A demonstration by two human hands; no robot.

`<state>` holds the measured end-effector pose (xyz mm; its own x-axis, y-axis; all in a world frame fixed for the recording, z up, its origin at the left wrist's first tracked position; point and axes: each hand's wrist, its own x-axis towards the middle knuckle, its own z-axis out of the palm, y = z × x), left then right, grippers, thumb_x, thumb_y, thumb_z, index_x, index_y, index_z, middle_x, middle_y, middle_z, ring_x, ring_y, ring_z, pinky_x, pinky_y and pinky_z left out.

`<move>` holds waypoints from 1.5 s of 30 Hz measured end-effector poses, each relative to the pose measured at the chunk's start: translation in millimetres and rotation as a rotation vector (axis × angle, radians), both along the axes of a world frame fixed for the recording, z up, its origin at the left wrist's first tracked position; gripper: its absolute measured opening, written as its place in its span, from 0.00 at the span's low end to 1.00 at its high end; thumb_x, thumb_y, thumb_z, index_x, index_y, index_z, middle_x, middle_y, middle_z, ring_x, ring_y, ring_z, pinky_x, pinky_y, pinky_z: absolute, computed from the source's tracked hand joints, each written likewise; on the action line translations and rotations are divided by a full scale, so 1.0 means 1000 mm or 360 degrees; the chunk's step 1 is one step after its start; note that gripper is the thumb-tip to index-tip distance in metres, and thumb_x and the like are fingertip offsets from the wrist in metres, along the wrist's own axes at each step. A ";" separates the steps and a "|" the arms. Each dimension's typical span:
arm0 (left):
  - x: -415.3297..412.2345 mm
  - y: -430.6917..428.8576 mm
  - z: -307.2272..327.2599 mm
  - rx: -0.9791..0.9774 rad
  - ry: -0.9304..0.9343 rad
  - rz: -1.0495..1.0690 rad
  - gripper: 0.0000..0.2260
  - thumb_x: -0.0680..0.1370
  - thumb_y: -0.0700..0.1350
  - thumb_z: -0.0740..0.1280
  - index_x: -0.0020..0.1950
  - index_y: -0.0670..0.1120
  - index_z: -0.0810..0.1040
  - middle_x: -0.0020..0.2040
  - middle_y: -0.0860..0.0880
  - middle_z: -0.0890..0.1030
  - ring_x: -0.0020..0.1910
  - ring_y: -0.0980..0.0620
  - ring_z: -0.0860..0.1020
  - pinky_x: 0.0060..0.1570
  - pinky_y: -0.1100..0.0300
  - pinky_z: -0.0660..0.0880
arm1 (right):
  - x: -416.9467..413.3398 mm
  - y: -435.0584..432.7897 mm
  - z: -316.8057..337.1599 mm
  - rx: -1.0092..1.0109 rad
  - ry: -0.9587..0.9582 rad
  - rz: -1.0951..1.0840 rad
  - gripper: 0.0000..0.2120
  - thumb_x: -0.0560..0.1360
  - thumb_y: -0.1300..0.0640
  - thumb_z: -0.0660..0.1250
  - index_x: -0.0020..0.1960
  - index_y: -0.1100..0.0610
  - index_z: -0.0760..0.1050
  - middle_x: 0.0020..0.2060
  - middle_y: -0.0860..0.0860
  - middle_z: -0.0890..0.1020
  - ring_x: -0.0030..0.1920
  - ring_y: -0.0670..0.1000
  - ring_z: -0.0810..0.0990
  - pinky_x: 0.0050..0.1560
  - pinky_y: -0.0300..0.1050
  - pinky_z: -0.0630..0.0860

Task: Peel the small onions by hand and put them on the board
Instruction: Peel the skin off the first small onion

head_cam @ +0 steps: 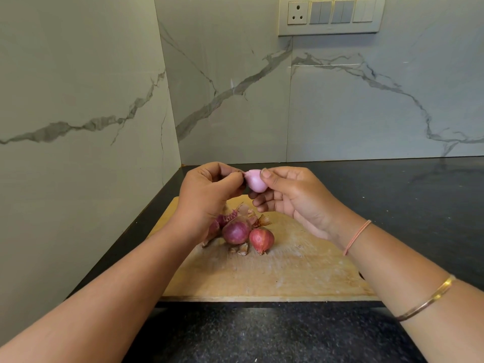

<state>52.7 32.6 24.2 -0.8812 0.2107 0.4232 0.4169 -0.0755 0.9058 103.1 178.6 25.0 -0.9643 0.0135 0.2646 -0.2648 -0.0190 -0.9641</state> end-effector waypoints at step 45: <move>0.007 0.002 0.003 -0.0273 0.0147 0.0247 0.03 0.71 0.37 0.71 0.38 0.44 0.80 0.36 0.46 0.83 0.42 0.44 0.82 0.49 0.46 0.79 | -0.001 -0.007 -0.002 0.0420 0.0397 -0.0443 0.14 0.68 0.65 0.75 0.47 0.50 0.79 0.45 0.51 0.85 0.47 0.47 0.84 0.50 0.39 0.79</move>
